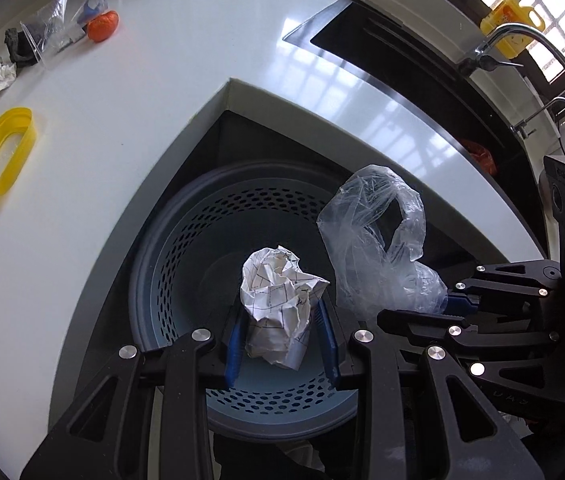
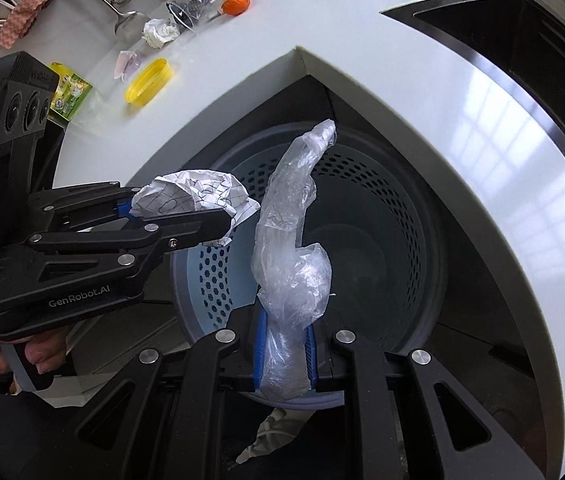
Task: Collect trash
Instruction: 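Carry the foil and plastic bag over the grey bin with both tools, then open both tools to drop the foil and bag into the bin, then move both tools back over the countertop toward the yellow lid, then grasp the yellow square lid with the left tool while the right tool grasps the clear cup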
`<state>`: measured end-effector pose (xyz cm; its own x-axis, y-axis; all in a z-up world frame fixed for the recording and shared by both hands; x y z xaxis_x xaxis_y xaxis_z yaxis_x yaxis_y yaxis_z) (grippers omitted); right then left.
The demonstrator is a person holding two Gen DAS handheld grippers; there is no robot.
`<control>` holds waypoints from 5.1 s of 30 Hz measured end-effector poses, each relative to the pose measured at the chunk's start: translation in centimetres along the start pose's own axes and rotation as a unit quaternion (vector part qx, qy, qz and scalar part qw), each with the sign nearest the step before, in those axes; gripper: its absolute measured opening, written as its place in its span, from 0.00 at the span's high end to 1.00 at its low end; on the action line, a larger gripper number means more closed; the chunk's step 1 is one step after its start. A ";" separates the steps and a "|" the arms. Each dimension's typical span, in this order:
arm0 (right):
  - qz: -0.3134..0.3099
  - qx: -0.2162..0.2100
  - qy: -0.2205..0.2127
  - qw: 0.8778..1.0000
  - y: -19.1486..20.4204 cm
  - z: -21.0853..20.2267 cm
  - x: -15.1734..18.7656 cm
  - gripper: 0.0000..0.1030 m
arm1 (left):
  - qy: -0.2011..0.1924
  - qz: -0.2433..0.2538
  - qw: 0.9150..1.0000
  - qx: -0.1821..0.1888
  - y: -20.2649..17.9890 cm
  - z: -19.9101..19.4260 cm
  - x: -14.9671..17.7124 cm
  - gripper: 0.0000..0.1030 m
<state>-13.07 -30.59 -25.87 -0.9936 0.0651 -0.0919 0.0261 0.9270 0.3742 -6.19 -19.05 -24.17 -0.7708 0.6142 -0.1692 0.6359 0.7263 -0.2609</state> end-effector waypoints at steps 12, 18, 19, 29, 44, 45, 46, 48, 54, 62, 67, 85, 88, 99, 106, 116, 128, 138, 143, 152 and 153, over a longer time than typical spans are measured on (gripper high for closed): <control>-0.012 0.046 0.061 0.997 -1.2 5.5 -0.7 0.85 | 0.052 0.021 0.998 -0.022 1.9 6.0 0.9 0.70; -0.025 0.075 0.082 0.993 -1.1 7.8 -1.1 0.85 | 0.072 0.028 0.997 -0.029 2.6 8.0 1.3 0.70; -0.027 0.079 0.086 0.993 -1.1 8.2 -1.2 0.85 | 0.075 0.029 0.996 -0.030 2.6 8.3 1.3 0.70; -0.051 0.114 0.104 0.987 -0.2 10.4 -2.2 0.84 | 0.094 0.038 0.994 -0.031 2.9 10.6 1.3 0.69; -0.065 0.141 0.101 0.983 1.9 11.7 -1.9 0.83 | 0.087 0.055 0.994 -0.031 1.5 10.9 2.2 0.65; -0.064 0.142 0.101 0.983 1.6 11.3 -1.7 0.83 | 0.087 0.055 0.994 -0.030 1.5 10.7 2.3 0.65; -0.064 0.142 0.100 0.983 1.6 11.3 -1.7 0.83 | 0.086 0.055 0.994 -0.029 1.4 10.7 2.3 0.65; -0.067 0.143 0.100 0.982 1.1 11.1 -1.5 0.83 | 0.085 0.057 0.994 -0.030 1.1 10.6 2.4 0.64; -0.068 0.154 0.094 0.981 0.5 10.5 -1.6 0.57 | 0.074 0.058 0.995 -0.032 1.1 9.1 1.8 0.48; -0.073 0.160 0.070 0.982 -0.1 7.7 -1.3 0.27 | 0.033 0.065 0.996 -0.043 0.1 5.5 1.2 0.20; -0.075 0.161 0.045 0.983 0.6 4.6 -1.0 0.27 | 0.001 0.066 0.997 -0.043 -0.9 1.8 1.2 0.16; -0.101 0.140 -0.057 0.983 6.0 -7.8 -2.3 0.27 | -0.141 -0.053 0.984 -0.097 4.6 -13.5 1.6 0.09; -0.110 0.141 -0.071 0.981 7.6 -9.6 -2.7 0.27 | -0.154 -0.070 0.979 -0.109 6.0 -13.7 1.9 0.09; -0.147 0.134 -0.114 0.973 12.1 -9.8 -6.3 0.26 | -0.202 -0.120 0.964 -0.123 9.2 -18.9 1.5 0.07; -0.154 0.130 -0.139 0.970 14.3 -11.4 -8.4 0.26 | -0.200 -0.140 0.961 -0.129 11.4 -19.2 1.1 0.07; -0.134 0.116 -0.167 0.970 15.3 -13.9 -10.5 0.26 | -0.164 -0.142 0.967 -0.134 14.9 -13.7 -1.4 0.06; -0.112 0.124 -0.157 0.973 14.7 -13.5 -11.4 0.26 | -0.099 -0.065 0.977 -0.178 17.9 -6.4 -6.3 0.06; -0.092 0.093 -0.161 0.978 14.1 -12.5 -16.0 0.26 | -0.102 -0.047 0.982 -0.151 19.1 -5.4 -7.9 0.15; -0.092 0.069 -0.168 0.979 13.5 -11.2 -21.5 0.25 | -0.110 -0.057 0.985 -0.123 19.4 -6.2 -8.1 0.35; -0.150 0.098 -0.171 0.969 14.8 -5.8 -30.5 0.20 | -0.133 -0.101 0.979 -0.117 21.2 -9.6 -5.8 0.35; -0.152 0.104 -0.174 0.967 15.0 -5.3 -30.9 0.19 | -0.136 -0.105 0.978 -0.116 21.4 -10.0 -5.4 0.35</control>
<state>17.41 -20.69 -12.55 -0.8629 -0.1352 -0.4869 -0.2043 0.9746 0.0916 11.95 -3.76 -19.38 -0.8468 0.3626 -0.3892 0.4299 0.8974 -0.0992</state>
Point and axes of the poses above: each gripper's, at about its wrist camera, not at the fingertips, and z roughly the way its jaws point, y to its left, x to its underside, the point moved 5 cm from there along z, roughly the way its jaws point, and after that the axes turned 8 degrees about y, right-handed, at the moved point
